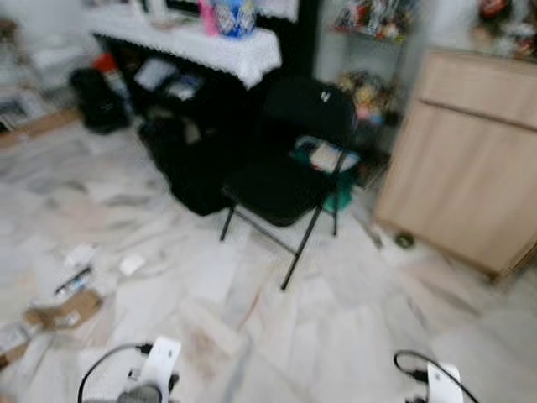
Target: Sweep floor
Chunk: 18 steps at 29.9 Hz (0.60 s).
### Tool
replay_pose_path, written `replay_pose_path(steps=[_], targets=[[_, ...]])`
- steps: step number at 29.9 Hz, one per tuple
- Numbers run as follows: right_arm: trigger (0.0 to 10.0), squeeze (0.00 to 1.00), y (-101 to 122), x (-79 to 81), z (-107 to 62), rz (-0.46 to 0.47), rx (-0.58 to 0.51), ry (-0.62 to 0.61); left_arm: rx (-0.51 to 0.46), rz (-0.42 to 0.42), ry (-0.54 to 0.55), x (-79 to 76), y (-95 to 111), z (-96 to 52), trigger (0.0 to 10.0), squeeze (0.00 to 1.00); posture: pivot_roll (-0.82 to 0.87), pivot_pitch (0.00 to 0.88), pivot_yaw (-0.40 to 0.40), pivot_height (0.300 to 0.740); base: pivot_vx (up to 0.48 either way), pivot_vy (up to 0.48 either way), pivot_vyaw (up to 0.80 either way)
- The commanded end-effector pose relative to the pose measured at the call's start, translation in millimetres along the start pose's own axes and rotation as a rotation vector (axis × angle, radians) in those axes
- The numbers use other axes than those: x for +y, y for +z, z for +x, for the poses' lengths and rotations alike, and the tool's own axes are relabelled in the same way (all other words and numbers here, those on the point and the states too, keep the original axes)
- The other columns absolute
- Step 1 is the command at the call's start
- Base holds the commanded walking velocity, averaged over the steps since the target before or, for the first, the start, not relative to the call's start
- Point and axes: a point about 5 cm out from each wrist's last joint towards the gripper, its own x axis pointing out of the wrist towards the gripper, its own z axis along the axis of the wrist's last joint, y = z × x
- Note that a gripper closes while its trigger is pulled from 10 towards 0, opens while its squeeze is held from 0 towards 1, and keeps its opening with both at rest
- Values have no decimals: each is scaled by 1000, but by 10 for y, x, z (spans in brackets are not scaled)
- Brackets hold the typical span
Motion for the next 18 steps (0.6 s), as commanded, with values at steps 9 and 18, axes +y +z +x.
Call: replay_pose_path(steps=[9, 18], targets=[[10000, 0, 177, 864, -39, -21, -82, 263, 104, -332, 57, 122, -509, -140, 10000, 0, 13, 52, -123, 740, 0, 0, 800], [10000, 0, 125, 854, -42, -27, -72, 261, 102, -335, 60, 126, -524, -147, 10000, 0, 12, 52, -124, 740, 0, 0, 800]])
